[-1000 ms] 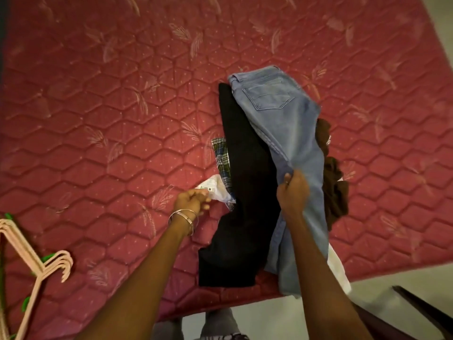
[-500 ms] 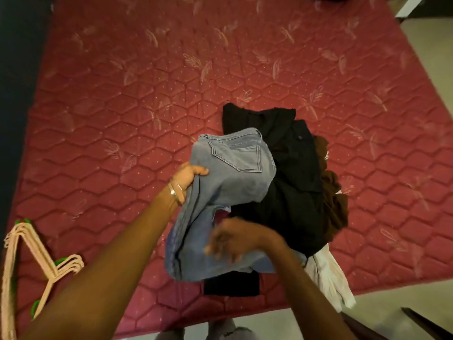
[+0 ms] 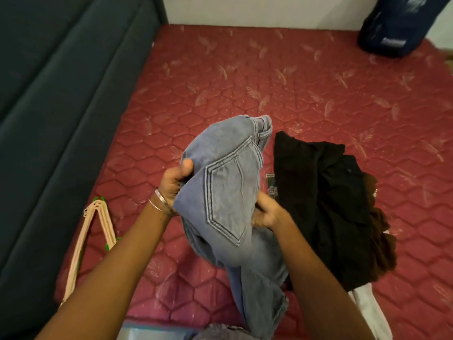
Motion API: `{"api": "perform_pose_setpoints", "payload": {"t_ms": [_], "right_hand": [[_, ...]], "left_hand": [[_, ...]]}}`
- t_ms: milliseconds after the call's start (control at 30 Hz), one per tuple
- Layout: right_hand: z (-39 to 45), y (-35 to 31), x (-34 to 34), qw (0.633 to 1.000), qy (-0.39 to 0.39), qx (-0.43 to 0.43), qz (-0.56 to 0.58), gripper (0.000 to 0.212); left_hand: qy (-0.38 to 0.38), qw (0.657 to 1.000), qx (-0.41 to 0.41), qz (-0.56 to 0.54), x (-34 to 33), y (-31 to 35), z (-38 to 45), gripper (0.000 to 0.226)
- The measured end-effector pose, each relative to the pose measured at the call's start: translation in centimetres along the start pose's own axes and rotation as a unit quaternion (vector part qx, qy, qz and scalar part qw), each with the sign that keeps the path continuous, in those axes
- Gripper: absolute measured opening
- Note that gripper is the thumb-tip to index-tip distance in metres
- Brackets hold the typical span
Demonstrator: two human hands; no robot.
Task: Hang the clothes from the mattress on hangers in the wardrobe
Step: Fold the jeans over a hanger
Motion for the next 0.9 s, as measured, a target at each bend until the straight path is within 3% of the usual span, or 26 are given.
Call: {"api": "perform_pose_setpoints", "payload": {"t_ms": [67,133,167,200,233,267,333,367,467,533,600,667,733,800,900], "right_hand": [[-0.3,-0.9,-3.8,0.997,-0.022,0.065,0.047,0.032],[-1.7,-4.2,-5.7,0.984,-0.014,0.167,0.064,0.029],[-2.8,-6.8,-5.9,0.971,-0.006,0.228,0.076,0.023],[-4.7,-9.4,-6.3,0.952,-0.006,0.291,0.094,0.022],[-6.9,-12.1,-7.0,0.928,0.003,0.357,0.108,0.036],[-9.4,-14.8,-7.6,0.901,0.027,0.418,0.117,0.05],[-14.8,-18.1,-10.6,0.841,0.082,0.526,0.097,0.048],[-17.1,-18.9,-13.0,0.815,0.099,0.568,0.058,0.04],[-20.3,-16.8,-21.8,0.771,0.083,0.624,-0.091,0.026],[-20.6,-14.5,-25.7,0.762,0.012,0.626,-0.162,0.022],[-21.0,-12.6,-27.6,0.776,-0.089,0.589,-0.208,0.018],[-21.8,-11.5,-28.0,0.783,-0.155,0.55,-0.248,0.019],[-22.1,-11.0,-27.5,0.776,-0.149,0.544,-0.284,0.028],[-21.7,-11.0,-26.2,0.771,-0.13,0.562,-0.271,0.023],[-20.8,-12.9,-21.6,0.753,0.031,0.621,-0.216,0.014]], "left_hand": [[-0.017,1.0,-0.004,-0.01,-0.6,2.3,-2.1,0.048],[0.038,0.999,-0.025,0.01,1.7,5.5,-3.4,0.039],[0.1,0.994,0.009,0.049,3.6,6.2,-3.7,0.029],[0.221,0.963,-0.036,0.149,6.8,8.8,-4.4,0.017],[0.322,0.9,-0.08,0.284,9.1,12.0,-5.6,0.01],[0.374,0.836,-0.074,0.394,10.3,14.0,-5.8,0.012],[0.385,0.741,-0.06,0.548,9.6,16.5,-5.3,0.048],[0.349,0.73,-0.088,0.581,8.1,17.2,-4.4,0.062],[0.107,0.817,-0.152,0.546,-1.6,16.1,-1.6,0.062],[0.012,0.836,-0.166,0.523,-6.0,15.5,-0.9,0.068],[0.034,0.847,-0.187,0.496,-5.6,16.5,-1.0,0.074],[0.051,0.876,-0.181,0.444,-3.9,16.9,-1.8,0.06],[0.061,0.889,-0.189,0.412,-2.8,16.9,-3.1,0.045],[0.117,0.898,-0.202,0.373,-1.2,16.5,-4.2,0.033],[0.23,0.92,-0.18,0.26,2.1,16.3,-5.6,0.025]]}}
Point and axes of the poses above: each hand's wrist, its own z-axis towards the middle knuckle, its own x-axis out of the back of the hand, y = z × x, the point moved 8 cm from there along z, towards the middle knuckle, and after that the axes turned 1 degree about -z, right-handed, at the moved point
